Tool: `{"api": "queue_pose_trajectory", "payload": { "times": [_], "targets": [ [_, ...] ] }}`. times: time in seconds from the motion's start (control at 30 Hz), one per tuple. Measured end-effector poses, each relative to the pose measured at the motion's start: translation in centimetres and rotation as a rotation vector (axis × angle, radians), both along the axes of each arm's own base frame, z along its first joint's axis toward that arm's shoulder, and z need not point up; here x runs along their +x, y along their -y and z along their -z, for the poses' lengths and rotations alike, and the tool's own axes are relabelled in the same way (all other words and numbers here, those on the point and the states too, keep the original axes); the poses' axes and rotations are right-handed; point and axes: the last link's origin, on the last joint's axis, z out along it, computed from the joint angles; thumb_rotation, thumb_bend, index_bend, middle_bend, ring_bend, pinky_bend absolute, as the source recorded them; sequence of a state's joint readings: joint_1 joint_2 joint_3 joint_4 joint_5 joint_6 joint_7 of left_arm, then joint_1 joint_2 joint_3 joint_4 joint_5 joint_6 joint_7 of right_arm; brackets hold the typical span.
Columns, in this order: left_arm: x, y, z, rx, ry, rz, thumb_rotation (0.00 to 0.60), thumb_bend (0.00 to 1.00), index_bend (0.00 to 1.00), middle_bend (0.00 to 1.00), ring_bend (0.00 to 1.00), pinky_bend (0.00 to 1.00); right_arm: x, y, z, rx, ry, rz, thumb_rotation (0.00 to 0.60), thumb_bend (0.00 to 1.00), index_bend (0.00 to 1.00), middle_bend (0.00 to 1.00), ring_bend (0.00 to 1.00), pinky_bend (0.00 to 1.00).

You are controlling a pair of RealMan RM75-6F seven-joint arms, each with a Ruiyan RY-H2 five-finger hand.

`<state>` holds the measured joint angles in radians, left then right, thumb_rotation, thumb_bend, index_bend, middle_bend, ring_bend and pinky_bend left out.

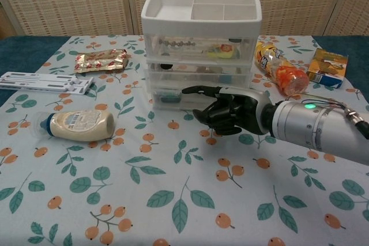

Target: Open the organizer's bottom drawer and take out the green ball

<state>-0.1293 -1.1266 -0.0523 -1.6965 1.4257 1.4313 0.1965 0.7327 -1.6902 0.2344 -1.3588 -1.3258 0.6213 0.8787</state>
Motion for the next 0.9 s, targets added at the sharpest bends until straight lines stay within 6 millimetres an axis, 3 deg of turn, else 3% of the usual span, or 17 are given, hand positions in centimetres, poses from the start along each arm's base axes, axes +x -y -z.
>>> {"api": "queue_pose_trajectory", "payload": {
  "times": [0.4,0.9],
  "targets": [
    [0.2,-0.2,0.3,-0.006,0.002,0.007,0.6,0.18,0.1,0.12,0.14,0.13,-1.4,-1.3,-0.9,0.008,-0.053,-0.038,0.6,0.58,0.0,0.93,0.98,1.0],
    [0.5,-0.6,0.7,-0.02,0.008,0.023,0.6,0.18,0.1,0.12,0.14,0.13,-1.8,-3.5,-7.4,-0.127,-0.215,-0.221,0.6,0.58,0.0,0.93,0.98,1.0]
  ]
}}
